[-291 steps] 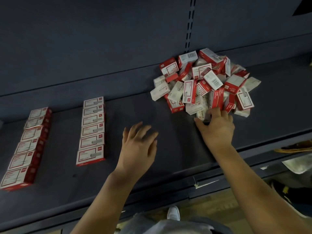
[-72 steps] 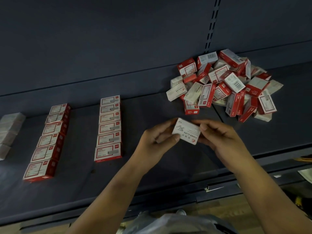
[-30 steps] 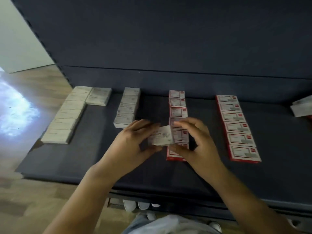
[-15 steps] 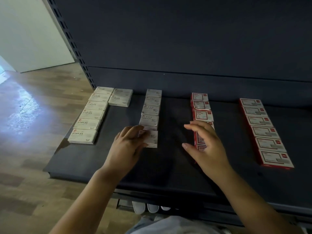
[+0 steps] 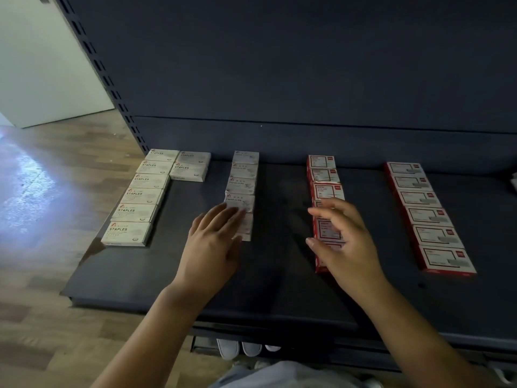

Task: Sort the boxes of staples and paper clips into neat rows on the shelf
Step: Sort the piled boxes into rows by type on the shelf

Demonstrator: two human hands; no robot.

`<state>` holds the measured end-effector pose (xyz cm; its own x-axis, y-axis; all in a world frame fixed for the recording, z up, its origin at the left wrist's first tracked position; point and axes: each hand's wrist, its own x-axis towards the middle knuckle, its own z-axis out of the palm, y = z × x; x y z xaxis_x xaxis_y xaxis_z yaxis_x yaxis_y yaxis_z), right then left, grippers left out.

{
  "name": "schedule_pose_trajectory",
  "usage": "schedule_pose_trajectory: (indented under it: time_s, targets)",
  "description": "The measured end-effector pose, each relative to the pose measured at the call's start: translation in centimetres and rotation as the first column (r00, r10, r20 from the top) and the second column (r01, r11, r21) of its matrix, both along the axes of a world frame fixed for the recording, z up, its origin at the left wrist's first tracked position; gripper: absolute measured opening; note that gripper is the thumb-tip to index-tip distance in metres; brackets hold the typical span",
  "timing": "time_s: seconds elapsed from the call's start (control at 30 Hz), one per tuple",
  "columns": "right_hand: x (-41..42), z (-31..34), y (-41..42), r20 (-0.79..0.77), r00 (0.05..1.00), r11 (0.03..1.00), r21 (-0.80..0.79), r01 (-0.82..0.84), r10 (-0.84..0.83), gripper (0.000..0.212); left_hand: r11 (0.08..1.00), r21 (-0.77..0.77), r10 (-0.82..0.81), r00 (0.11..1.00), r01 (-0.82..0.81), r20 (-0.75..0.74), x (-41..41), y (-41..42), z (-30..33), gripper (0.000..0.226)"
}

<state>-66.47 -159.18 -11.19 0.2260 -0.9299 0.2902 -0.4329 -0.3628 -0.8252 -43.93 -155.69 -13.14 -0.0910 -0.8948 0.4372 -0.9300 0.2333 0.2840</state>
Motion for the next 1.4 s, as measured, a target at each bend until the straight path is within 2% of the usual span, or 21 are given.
schedule_pose_trajectory:
  time_s: [0.27,0.37,0.63,0.8,1.0,1.13,1.3,1.4]
  targets:
    - [-4.3,-1.0,-0.1,-0.023,0.997,0.997,-0.039,0.067,-0.068,0.052,0.983,-0.032,-0.184,0.978,0.181,-0.098,-6.5,-0.9,1.4,0.041]
    - [-7.2,-1.2,-0.2,-0.017,0.993,0.993,-0.029,0.116,-0.116,0.052,0.972,-0.038,-0.236,0.968,0.234,-0.090,-9.3,-1.6,1.4,0.040]
    - [-17.8,-0.7,-0.1,-0.019,0.973,0.973,-0.037,0.229,-0.230,0.046,0.941,-0.044,-0.338,0.932,0.335,-0.131,-19.6,-3.5,2.0,0.037]
    - [-25.2,-0.9,-0.5,-0.030,0.949,0.949,0.007,0.315,-0.315,0.049,0.916,-0.055,-0.400,0.913,0.397,-0.072,-27.0,-5.1,2.2,0.036]
    - [-33.8,-1.5,-1.6,-0.058,0.916,0.918,-0.037,0.395,-0.396,0.046,0.915,-0.078,-0.395,0.918,0.396,0.033,-34.6,-7.0,1.6,0.035]
    - [-38.6,-1.7,-2.9,-0.154,0.886,0.899,-0.075,0.432,-0.438,0.045,0.914,-0.067,-0.398,0.916,0.400,0.045,-38.5,-7.8,1.0,0.035]
    - [-42.0,-2.4,-5.3,-0.322,0.846,0.900,-0.044,0.434,-0.424,0.044,0.936,-0.036,-0.348,0.935,0.351,0.067,-41.8,-8.0,1.0,0.035]
    - [-42.7,-2.7,-6.3,-0.208,0.844,0.863,-0.002,0.505,-0.494,0.034,0.951,0.004,-0.309,0.948,0.310,0.077,-42.9,-7.7,0.9,0.036]
